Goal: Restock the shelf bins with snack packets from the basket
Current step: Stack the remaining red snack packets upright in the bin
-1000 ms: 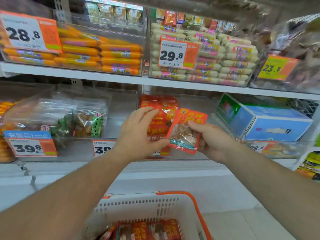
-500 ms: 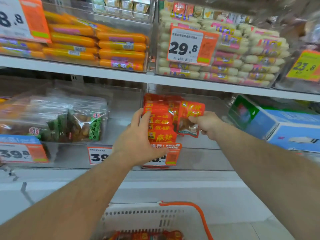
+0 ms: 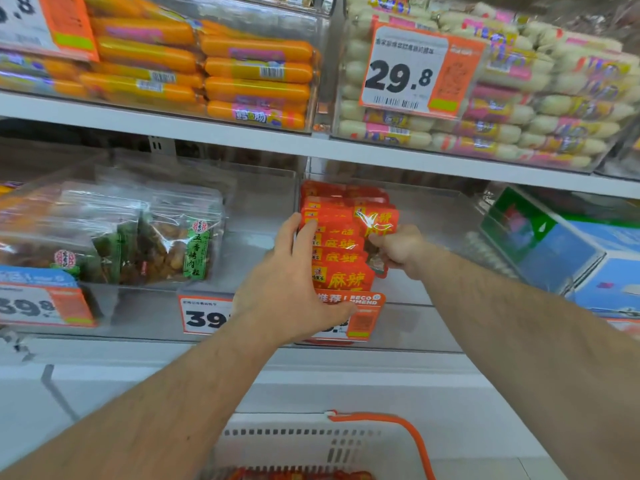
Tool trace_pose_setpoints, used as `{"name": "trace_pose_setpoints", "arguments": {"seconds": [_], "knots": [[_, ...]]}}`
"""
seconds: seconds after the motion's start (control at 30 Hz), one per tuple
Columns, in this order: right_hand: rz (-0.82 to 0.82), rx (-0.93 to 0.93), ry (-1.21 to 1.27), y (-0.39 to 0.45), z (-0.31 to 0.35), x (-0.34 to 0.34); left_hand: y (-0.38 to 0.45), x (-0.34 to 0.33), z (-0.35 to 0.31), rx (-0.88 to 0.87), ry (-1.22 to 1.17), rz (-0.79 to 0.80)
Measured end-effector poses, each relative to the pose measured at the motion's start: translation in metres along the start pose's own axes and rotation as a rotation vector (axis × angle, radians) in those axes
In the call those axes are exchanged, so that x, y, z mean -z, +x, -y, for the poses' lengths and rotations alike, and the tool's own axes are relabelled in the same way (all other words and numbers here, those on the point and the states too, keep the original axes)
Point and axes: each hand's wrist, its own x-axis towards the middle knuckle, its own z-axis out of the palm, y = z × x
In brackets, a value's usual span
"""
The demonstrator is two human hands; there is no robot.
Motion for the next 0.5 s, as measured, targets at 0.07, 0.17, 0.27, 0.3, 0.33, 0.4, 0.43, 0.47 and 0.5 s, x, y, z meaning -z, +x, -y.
{"name": "trace_pose_setpoints", "arguments": {"seconds": [0.07,0.17,0.27,0.3,0.33,0.4,0.43,0.47,0.5], "knots": [[0.006,0.009,-0.019,0.0012,-0.0022,-0.0032,-0.0001,-0.0006,0.0003,-0.002,-0.006,-0.004],[0.021,-0.013,-0.039,0.0020,-0.0045,-0.0041,0.0008,-0.0016,0.0012,0.000,-0.011,-0.003],[0.019,-0.018,-0.043,0.0013,-0.0048,-0.0024,0.0008,-0.0013,0.0015,0.003,-0.018,0.002],[0.017,-0.020,-0.042,0.0009,-0.0047,-0.0020,0.0004,-0.0006,0.0014,0.005,-0.020,0.004],[0.014,-0.023,-0.040,0.0007,-0.0050,-0.0015,0.0000,0.0000,0.0013,0.005,-0.020,0.002],[0.014,-0.029,-0.032,-0.0008,-0.0048,-0.0001,-0.0001,0.0004,0.0007,0.005,-0.020,0.003],[0.015,-0.034,-0.031,-0.0018,-0.0044,0.0009,-0.0002,0.0002,0.0003,0.008,-0.020,0.009],[0.012,-0.035,-0.032,-0.0029,-0.0039,0.0023,0.0000,0.0002,-0.0004,0.011,-0.019,0.018],[0.004,-0.034,-0.039,-0.0039,-0.0030,0.0037,0.0004,0.0002,-0.0007,0.013,-0.016,0.027]]}}
